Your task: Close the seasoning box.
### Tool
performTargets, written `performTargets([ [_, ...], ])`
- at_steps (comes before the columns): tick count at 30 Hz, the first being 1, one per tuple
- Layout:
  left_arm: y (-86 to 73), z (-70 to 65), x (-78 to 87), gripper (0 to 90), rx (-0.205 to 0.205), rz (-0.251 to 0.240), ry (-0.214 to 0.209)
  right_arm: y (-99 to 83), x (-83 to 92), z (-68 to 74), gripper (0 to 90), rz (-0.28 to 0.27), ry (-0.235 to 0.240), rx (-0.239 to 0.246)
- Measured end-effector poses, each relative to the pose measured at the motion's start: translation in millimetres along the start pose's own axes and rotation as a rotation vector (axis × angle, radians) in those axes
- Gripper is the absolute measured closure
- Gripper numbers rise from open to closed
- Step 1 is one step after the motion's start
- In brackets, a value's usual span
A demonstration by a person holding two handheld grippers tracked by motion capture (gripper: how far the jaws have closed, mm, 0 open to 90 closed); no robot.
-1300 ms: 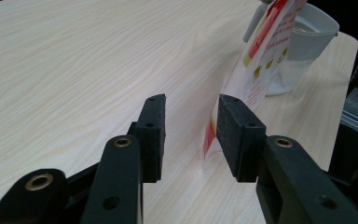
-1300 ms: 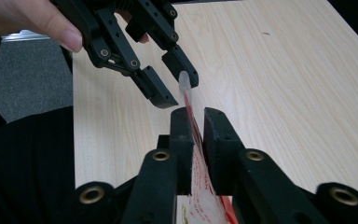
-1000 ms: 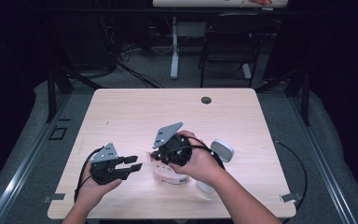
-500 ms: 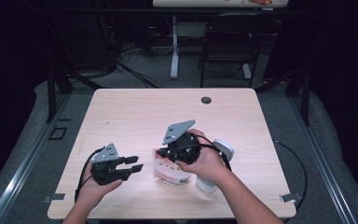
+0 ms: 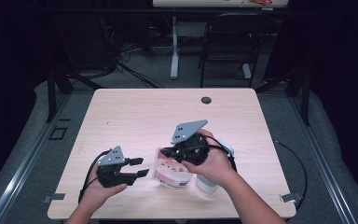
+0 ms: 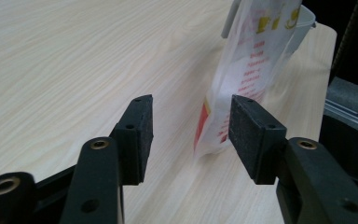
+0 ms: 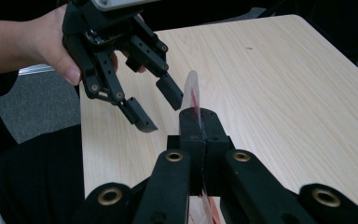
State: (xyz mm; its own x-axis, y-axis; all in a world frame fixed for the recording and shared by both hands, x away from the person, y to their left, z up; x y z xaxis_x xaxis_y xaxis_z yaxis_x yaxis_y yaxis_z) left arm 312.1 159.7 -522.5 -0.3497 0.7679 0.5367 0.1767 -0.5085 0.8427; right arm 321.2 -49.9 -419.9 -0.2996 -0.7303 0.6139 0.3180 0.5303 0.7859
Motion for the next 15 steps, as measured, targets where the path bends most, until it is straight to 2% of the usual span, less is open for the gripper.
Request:
performTargets([
  [5, -2.4, -4.5, -10.2, 46.2, -0.021, 0.012, -0.029, 0.7, 5.5, 0.3, 90.0, -0.009, -0.004, 0.002],
  [7, -3.3, -5.7, -14.8, 46.2, -0.031, 0.032, -0.038, 0.8, 7.5, 0.1, 90.0, -0.011, -0.004, 0.003],
  [15, -3.8, -10.0, -34.1, 43.8, -0.048, 0.031, -0.07, 1.8, 16.7, 0.1, 90.0, -0.018, -0.001, 0.002],
])
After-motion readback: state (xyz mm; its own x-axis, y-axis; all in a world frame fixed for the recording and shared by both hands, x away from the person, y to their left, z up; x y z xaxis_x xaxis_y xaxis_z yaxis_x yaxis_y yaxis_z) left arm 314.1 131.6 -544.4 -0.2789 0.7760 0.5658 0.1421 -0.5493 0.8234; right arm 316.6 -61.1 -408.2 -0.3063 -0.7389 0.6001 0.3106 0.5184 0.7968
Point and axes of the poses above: each handheld gripper's, and its own axes: x roughly backward along the jaws, y roughly out of its top, z roughly to its left, the point moved 4 cm from there along -x, roughly forward along the jaws, and after that the axes turned 10 degrees about -x, right-handed, at the moved point
